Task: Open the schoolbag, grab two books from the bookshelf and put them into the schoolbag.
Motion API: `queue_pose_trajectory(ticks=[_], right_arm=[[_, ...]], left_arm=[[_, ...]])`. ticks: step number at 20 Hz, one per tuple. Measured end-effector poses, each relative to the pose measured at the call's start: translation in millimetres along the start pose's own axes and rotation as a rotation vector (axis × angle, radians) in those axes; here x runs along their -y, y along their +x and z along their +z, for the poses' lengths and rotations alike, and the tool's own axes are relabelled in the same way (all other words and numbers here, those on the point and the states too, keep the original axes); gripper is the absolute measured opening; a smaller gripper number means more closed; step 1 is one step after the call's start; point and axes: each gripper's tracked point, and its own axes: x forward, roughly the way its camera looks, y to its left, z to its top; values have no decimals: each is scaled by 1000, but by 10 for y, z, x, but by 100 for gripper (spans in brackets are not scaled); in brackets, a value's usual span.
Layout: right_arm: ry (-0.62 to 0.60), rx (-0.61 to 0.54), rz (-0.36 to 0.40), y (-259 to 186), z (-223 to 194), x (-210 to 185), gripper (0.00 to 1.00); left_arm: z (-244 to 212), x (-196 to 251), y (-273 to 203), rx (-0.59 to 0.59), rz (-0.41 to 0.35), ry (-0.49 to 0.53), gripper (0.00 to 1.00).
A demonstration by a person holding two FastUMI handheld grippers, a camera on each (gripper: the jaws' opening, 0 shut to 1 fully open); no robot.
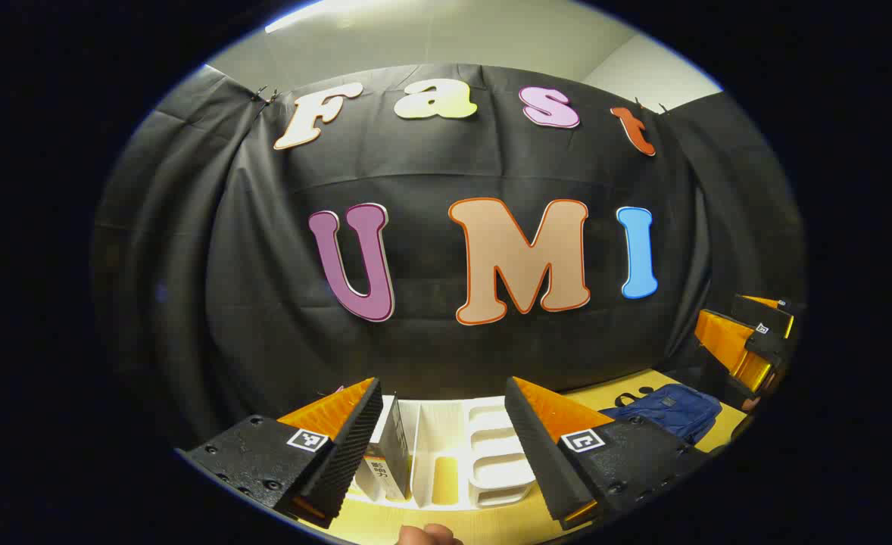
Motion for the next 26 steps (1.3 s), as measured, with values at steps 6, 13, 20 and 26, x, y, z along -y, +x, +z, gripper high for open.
queue_pose_trajectory(ticks=[6,13,20,26], right_arm=[[-9,-7,15,-19,-4,14,95],[-7,-14,38,-8,-13,-68,95],[-10,-21,39,-23,-27,-56,95],[-7,-23,37,4,-29,-37,96]], left_arm=[[-4,21,-15,-2,11,-2,96],[-25,-11,-55,-5,27,-1,97],[-33,5,-45,-12,20,6,97],[-53,33,-23,-24,9,13,97]])
